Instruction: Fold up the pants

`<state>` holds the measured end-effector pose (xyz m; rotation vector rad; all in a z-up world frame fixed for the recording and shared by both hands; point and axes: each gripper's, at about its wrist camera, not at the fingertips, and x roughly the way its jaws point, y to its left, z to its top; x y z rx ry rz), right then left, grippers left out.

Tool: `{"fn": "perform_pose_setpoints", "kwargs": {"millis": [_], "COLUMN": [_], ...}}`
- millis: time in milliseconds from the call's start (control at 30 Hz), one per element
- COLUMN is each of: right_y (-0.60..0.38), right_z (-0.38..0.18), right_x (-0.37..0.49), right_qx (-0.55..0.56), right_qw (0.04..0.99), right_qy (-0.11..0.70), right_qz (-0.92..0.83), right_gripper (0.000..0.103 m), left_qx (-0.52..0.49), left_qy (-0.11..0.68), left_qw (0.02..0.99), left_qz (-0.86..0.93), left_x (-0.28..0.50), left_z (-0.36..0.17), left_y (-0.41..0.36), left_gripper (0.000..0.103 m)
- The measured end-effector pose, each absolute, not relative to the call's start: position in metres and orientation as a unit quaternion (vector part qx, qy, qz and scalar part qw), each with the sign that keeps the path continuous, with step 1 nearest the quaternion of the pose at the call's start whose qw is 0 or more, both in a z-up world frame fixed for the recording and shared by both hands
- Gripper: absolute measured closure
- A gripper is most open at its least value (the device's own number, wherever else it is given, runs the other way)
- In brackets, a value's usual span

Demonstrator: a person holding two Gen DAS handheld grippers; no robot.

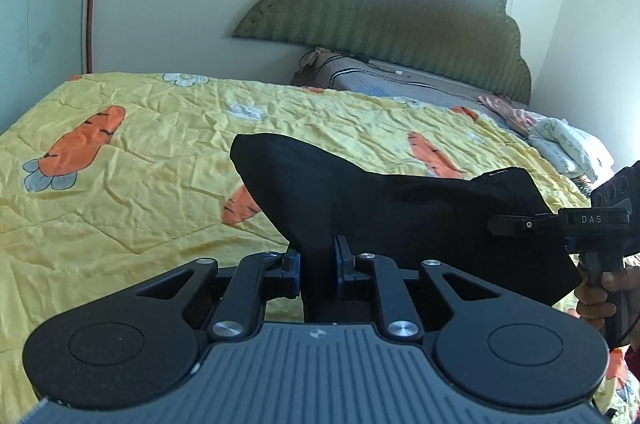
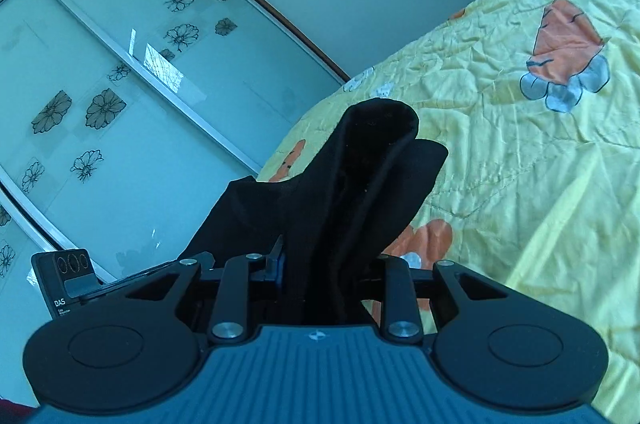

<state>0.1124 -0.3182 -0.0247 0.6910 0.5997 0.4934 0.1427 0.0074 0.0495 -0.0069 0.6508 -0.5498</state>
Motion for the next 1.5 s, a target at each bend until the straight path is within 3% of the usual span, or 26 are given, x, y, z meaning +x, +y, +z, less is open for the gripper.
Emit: {"fn": "perform_pose_setpoints", "kwargs": {"millis": [133,200,300,333,500,633,800,833,867,933,1033,1133,1267,1333,1400,1500], "right_y": [-0.305,-0.301,-0.299,-0.3,-0.284,-0.249,-0.224,-0.224,-0.223,-0.222,-0.211,-0.196,-0.184,-0.179,-0.175,-0.17], "right_z": [-0.048,-0.053,-0.05,-0.046,-0.008,-0.001,-0.03,-0.029,-0.024,-0.011,0.002,0.006,0.006,0.009,0.012,0.014], "right_x": [0.138,0.14,0.133,0.127,0.069,0.043,0.06,0.057,0.052,0.036,0.007,-0.015,-0.036,-0.046,-0.053,-0.065], "right_qx": [0.308,0.296,0.274,0.264,0.148,0.102,0.044,0.045,0.051,0.069,0.082,0.091,0.105,0.11,0.113,0.137], "right_qw": [0.871,0.875,0.883,0.889,0.951,0.958,0.945,0.947,0.948,0.952,0.957,0.956,0.952,0.952,0.947,0.941], "right_qy": [0.329,0.345,0.352,0.352,0.273,0.248,0.315,0.313,0.311,0.294,0.271,0.271,0.282,0.284,0.301,0.309], "right_qz": [0.196,0.166,0.143,0.131,0.005,0.102,0.072,0.056,0.042,0.05,0.067,0.071,0.054,0.037,0.014,-0.011], "right_gripper": [0.072,0.057,0.05,0.047,0.041,0.042,0.044,0.044,0.043,0.042,0.037,0.034,0.023,0.02,0.003,0.0], "left_qx": [0.009,0.017,0.015,0.012,0.021,0.004,-0.001,-0.017,-0.032,-0.037,-0.024,-0.016,0.027,0.05,0.056,0.054], "left_qy": [0.355,0.364,0.374,0.375,0.36,0.385,0.416,0.423,0.427,0.418,0.4,0.395,0.383,0.382,0.39,0.401], "left_qw": [0.903,0.899,0.896,0.897,0.915,0.906,0.898,0.895,0.893,0.897,0.907,0.909,0.914,0.913,0.909,0.904], "left_qz": [-0.243,-0.242,-0.239,-0.232,-0.181,-0.177,-0.145,-0.141,-0.141,-0.137,-0.132,-0.13,-0.13,-0.131,-0.134,-0.136], "left_x": [0.165,0.17,0.171,0.17,0.144,0.129,0.131,0.13,0.126,0.114,0.088,0.065,0.039,0.031,0.025,0.019], "left_z": [0.021,0.008,0.001,0.003,0.014,0.01,-0.01,-0.007,-0.001,0.013,0.028,0.033,0.029,0.024,0.02,0.015], "left_y": [0.008,0.009,0.012,0.015,0.03,0.036,0.033,0.036,0.04,0.045,0.042,0.03,0.011,0.004,0.0,-0.002], "left_gripper": [0.085,0.084,0.083,0.068,0.045,0.044,0.04,0.043,0.052,0.056,0.052,0.039,0.026,0.025,0.024,0.023]}}
